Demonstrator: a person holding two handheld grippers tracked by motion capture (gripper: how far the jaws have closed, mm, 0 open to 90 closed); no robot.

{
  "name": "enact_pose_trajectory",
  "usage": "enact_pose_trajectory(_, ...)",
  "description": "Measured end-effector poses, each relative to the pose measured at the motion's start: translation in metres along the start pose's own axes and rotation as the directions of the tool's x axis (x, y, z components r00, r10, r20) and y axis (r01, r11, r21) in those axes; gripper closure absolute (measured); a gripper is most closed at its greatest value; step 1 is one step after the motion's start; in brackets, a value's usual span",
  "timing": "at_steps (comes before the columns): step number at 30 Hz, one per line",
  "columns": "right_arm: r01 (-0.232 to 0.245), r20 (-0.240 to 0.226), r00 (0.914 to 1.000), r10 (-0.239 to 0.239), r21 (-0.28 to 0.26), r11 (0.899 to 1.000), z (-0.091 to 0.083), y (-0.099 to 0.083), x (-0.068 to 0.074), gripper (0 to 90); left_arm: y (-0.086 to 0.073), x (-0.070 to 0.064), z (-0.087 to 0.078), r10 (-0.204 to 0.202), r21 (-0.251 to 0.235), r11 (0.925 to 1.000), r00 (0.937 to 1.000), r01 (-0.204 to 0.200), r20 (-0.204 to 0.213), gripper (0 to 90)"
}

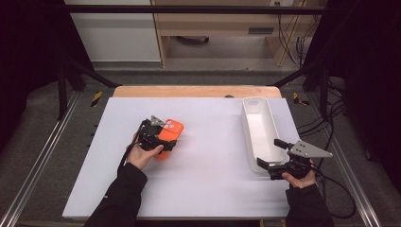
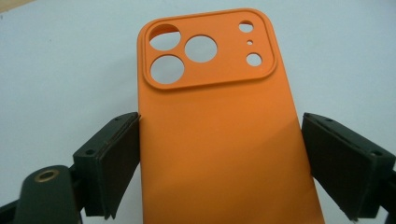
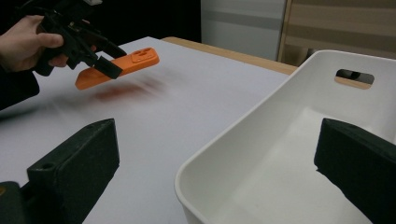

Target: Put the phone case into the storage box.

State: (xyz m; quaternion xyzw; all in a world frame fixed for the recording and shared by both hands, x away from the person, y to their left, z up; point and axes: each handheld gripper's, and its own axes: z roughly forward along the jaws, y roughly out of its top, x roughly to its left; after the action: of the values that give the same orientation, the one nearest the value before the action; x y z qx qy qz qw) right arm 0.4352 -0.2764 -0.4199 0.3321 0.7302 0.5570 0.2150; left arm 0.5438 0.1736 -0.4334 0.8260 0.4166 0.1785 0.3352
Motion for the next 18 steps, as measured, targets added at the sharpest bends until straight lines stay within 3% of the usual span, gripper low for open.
enact_pose_trajectory(9, 0.005, -0.002, 1.0, -0.005, 0.002, 1.0, 0.0, 0.0, 0.001, 0.4, 0.001, -0.007, -0.016, 0.021, -0.045, 0.9988, 0.9994, -0.02, 0.027, 13.4)
enact_pose_trajectory(18, 0.009, -0.007, 0.9999, -0.009, -0.004, 1.0, -0.001, 0.001, 0.001, 0.4, 0.003, -0.02, -0.027, 0.069, -0.066, 0.9957, 0.9963, -0.065, 0.051, 13.4)
